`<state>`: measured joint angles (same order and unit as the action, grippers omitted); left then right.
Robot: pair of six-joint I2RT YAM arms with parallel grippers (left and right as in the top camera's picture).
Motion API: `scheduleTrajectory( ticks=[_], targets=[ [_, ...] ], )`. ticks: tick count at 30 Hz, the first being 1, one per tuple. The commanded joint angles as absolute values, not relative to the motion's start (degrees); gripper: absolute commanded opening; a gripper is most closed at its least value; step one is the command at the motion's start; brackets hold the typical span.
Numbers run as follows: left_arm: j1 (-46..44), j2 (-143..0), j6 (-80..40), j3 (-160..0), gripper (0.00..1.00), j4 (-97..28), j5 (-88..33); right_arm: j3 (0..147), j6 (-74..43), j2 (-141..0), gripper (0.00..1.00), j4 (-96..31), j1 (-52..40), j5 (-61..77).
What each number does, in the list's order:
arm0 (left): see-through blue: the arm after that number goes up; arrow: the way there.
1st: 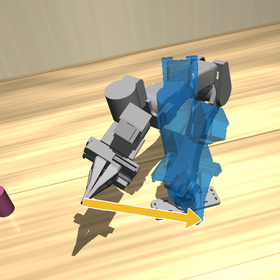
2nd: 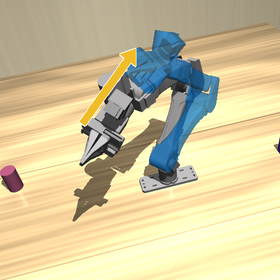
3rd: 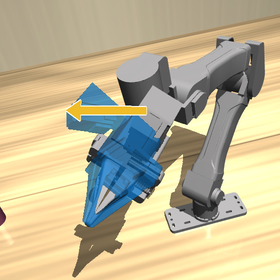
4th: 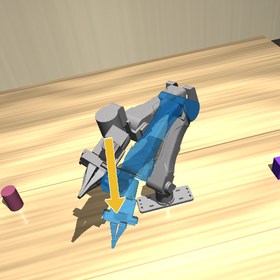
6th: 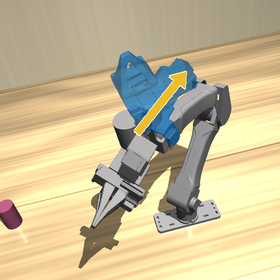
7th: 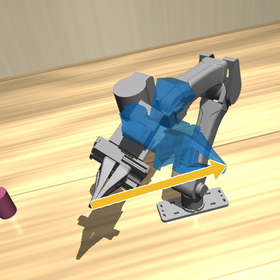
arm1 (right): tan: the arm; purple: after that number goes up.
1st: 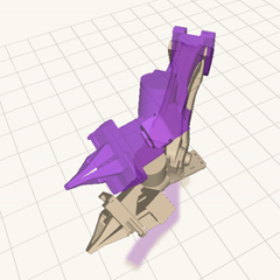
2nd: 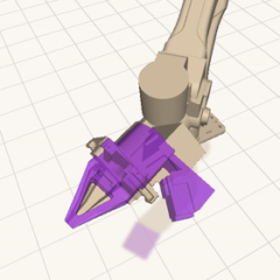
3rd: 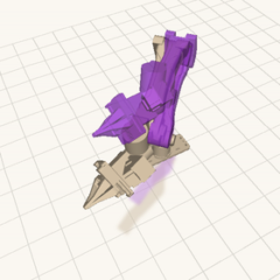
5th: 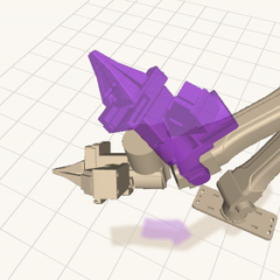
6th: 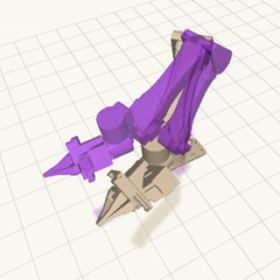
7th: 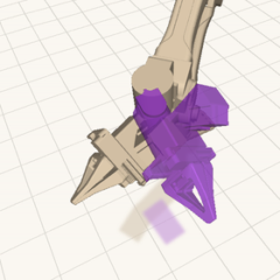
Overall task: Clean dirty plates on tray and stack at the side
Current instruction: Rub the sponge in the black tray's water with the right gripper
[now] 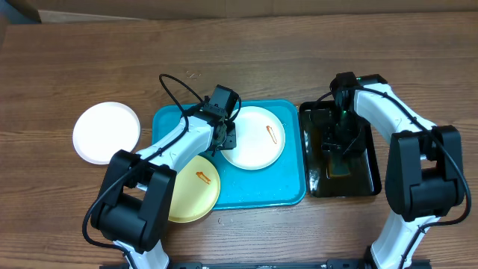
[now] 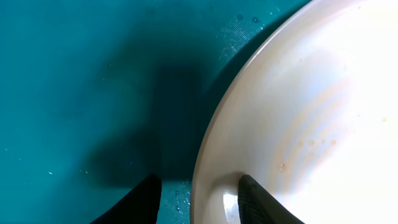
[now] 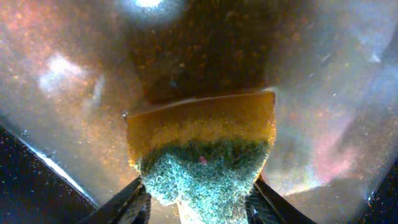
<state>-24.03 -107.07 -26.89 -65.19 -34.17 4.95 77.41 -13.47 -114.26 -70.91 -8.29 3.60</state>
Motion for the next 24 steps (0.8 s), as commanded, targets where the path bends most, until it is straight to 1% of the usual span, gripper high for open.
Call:
scheduleTrajectory(
  ticks=[1, 3, 5, 6, 10, 11, 14, 15, 17, 18, 20, 21, 24],
  targets=[
    [-24.34, -107.90, -27.05, -64.86, 0.43, -34.00, 4.67, 77.21, -13.50, -112.40, 0.43, -70.81, -8.43, 3.49],
    [-24.34, -107.90, -27.07, -64.86, 0.42, -33.98, 4.67, 77.19, -13.50, -112.40, 0.35, -70.78, -8.43, 3.51],
    [-24.32, -107.90, -27.07, -64.86, 0.43, -33.98, 4.67, 77.19, -13.50, -112.40, 0.24, -70.76, -8.43, 3.51],
    [-24.29, -107.90, -27.07, -64.86, 0.43, -33.98, 4.67, 77.19, -13.52, -112.40, 0.20, -70.76, -8.43, 3.51],
    [-23.44, -107.90, -27.03, -65.06, 0.42, -33.76, 3.53, 77.21, -13.50, -112.40, 0.20, -70.54, -8.43, 3.51],
    [-22.85, -107.90, -27.00, -65.21, 0.42, -33.78, 2.70, 77.21, -13.50, -112.40, 0.22, -70.46, -8.43, 3.49],
    [-20.80, -107.90, -25.50, -65.41, 0.41, -33.80, -1.15, 77.21, -13.50, -112.40, 0.37, -70.24, -8.40, 3.51],
    [-19.84, -107.90, -25.26, -65.41, 0.41, -34.04, -2.81, 77.21, -13.50, -112.40, 0.37, -70.28, -8.40, 3.51],
    [-18.44, -107.90, -25.26, -65.41, 0.41, -34.72, -5.04, 77.21, -13.47, -112.40, 0.37, -70.30, -8.40, 3.51],
    [-17.78, -107.90, -25.26, -65.41, 0.41, -35.27, -5.87, 77.21, -13.50, -112.40, 0.35, -70.30, -8.40, 3.51],
    [-16.86, -107.90, -25.26, -65.41, 0.41, -36.07, -6.44, 77.21, -13.50, -112.40, 0.27, -70.06, -8.40, 3.51],
    [-16.58, -107.90, -25.26, -65.39, 0.41, -36.27, -6.72, 77.21, -13.50, -112.40, 0.24, -69.95, -8.40, 3.51],
    [-16.53, -107.90, -25.26, -65.39, 0.40, -36.21, -7.38, 77.21, -13.52, -112.40, 0.24, -69.67, -8.40, 3.49]
  ],
)
